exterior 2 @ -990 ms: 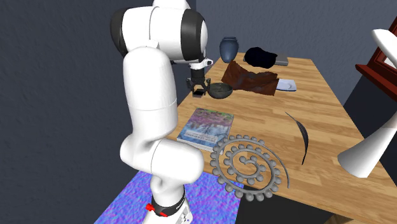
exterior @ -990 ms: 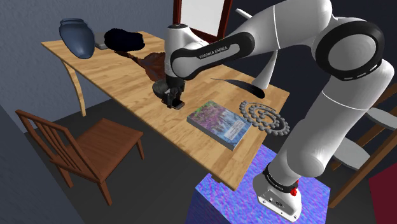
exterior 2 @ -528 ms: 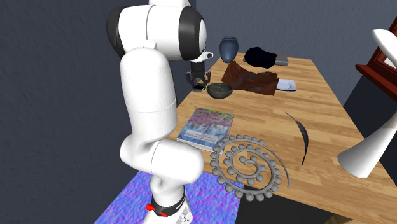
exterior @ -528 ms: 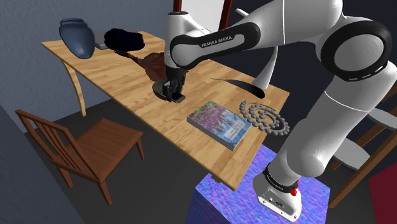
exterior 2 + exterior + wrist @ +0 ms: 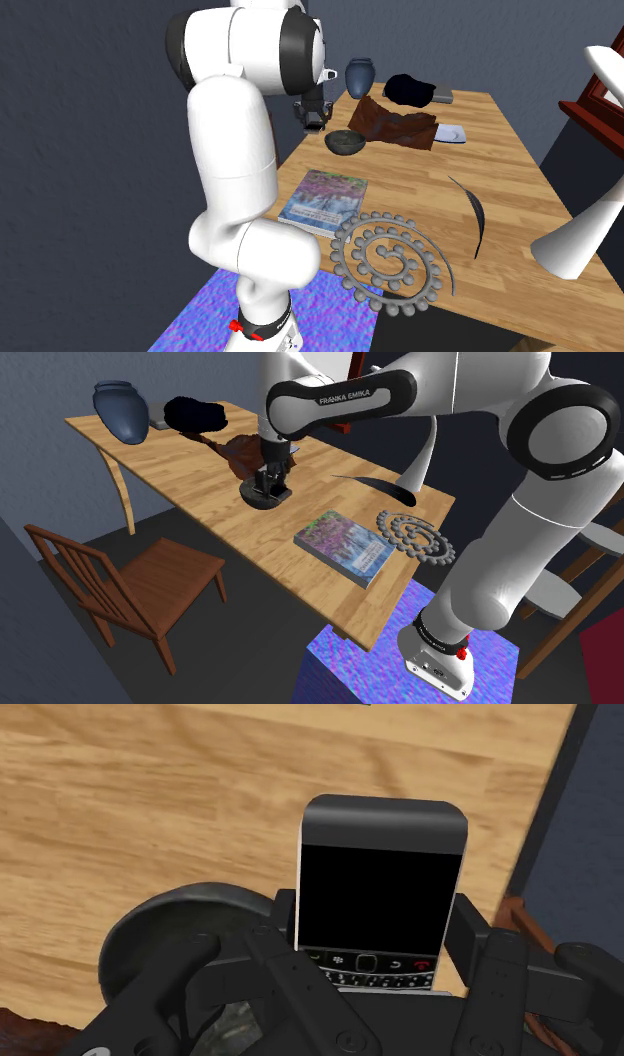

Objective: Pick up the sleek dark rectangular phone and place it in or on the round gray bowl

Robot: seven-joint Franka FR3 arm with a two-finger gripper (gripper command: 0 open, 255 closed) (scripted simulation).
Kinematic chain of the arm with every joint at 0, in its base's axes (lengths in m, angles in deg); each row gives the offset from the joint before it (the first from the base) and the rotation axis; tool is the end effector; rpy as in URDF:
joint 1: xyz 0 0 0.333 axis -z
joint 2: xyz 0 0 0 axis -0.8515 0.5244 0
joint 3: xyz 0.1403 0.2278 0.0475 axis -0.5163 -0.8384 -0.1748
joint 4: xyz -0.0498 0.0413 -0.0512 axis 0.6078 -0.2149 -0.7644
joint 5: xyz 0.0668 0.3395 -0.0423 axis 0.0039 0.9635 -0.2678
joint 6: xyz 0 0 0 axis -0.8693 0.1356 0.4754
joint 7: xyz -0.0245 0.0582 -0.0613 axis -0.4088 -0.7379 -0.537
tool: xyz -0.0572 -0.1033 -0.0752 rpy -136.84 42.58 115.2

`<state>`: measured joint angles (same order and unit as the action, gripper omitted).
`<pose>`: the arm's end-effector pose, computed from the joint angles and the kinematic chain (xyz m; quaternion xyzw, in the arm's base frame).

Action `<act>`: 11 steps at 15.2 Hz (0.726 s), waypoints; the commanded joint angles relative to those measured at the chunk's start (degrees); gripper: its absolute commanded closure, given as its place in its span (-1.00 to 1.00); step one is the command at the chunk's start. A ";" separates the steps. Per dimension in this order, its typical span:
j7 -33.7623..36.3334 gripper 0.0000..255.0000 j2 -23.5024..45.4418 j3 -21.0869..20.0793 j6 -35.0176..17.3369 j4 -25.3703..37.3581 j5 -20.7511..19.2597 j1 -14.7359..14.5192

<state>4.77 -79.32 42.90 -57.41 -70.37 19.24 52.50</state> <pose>0.5088 0.1195 0.4205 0.9932 0.1121 0.0171 0.0271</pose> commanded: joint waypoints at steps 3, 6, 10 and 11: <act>-2.98 1.00 5.67 1.47 1.97 7.72 -0.53 1.53; -5.33 1.00 11.08 2.50 3.83 15.11 -0.83 2.73; -8.34 1.00 19.15 3.64 7.32 26.83 -1.03 4.23; -9.07 1.00 21.39 3.89 8.43 30.22 -1.06 4.59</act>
<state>-3.29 -60.05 46.45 -50.02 -43.36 18.19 56.57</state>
